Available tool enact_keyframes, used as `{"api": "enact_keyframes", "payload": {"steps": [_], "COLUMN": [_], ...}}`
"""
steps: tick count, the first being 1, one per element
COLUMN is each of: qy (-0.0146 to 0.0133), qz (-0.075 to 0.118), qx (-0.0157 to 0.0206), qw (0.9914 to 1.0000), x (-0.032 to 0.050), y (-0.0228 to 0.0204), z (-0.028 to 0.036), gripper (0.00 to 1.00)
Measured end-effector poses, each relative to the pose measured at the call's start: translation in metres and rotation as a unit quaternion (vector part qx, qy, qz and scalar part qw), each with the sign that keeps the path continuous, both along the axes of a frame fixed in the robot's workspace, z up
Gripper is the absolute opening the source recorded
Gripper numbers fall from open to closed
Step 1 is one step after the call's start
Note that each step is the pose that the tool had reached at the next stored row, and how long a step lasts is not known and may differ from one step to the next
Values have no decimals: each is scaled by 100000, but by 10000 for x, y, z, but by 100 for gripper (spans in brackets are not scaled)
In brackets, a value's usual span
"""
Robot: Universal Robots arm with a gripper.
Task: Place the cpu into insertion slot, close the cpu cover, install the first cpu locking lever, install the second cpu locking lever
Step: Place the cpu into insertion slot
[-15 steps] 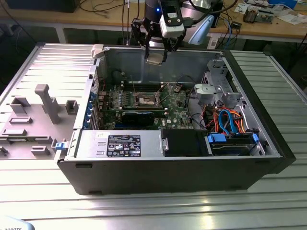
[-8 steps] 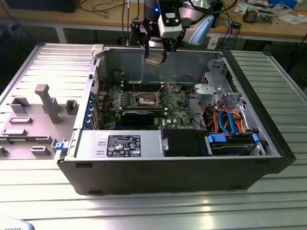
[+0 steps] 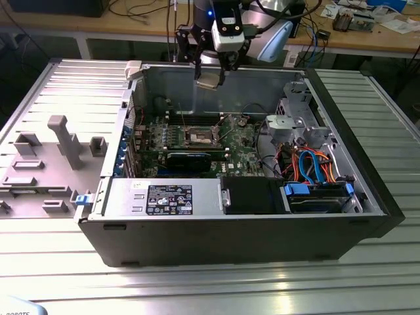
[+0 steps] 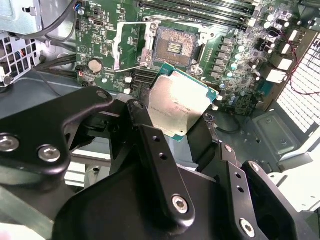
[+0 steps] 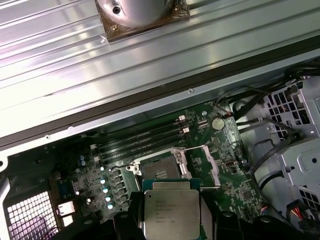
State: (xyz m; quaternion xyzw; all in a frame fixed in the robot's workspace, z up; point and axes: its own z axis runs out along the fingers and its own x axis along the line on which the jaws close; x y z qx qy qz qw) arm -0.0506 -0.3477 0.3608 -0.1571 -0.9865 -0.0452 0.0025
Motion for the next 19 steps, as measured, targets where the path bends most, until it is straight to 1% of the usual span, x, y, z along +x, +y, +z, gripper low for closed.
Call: {"api": "enact_keyframes", "payload": {"steps": [5,9,13,15,16,18,19], "qy": [-82,-168,-272,-366,-369,-369,-369], "qz": [-160,-357,-2245,-2908,-3409,-5094,-5570], "qx": [1,-7,-29,-44,-53,-58,-63], "qw": [100000,99999,99974,99957,99941,99869,99844], "x": [-50,-62,-62,-62,-62,-62,-62], "y": [0,0,0,0,0,0,0], "z": [-1,-4,-21,-30,-33,-42,-45], "gripper": [54,54,54,54,54,54,54]}}
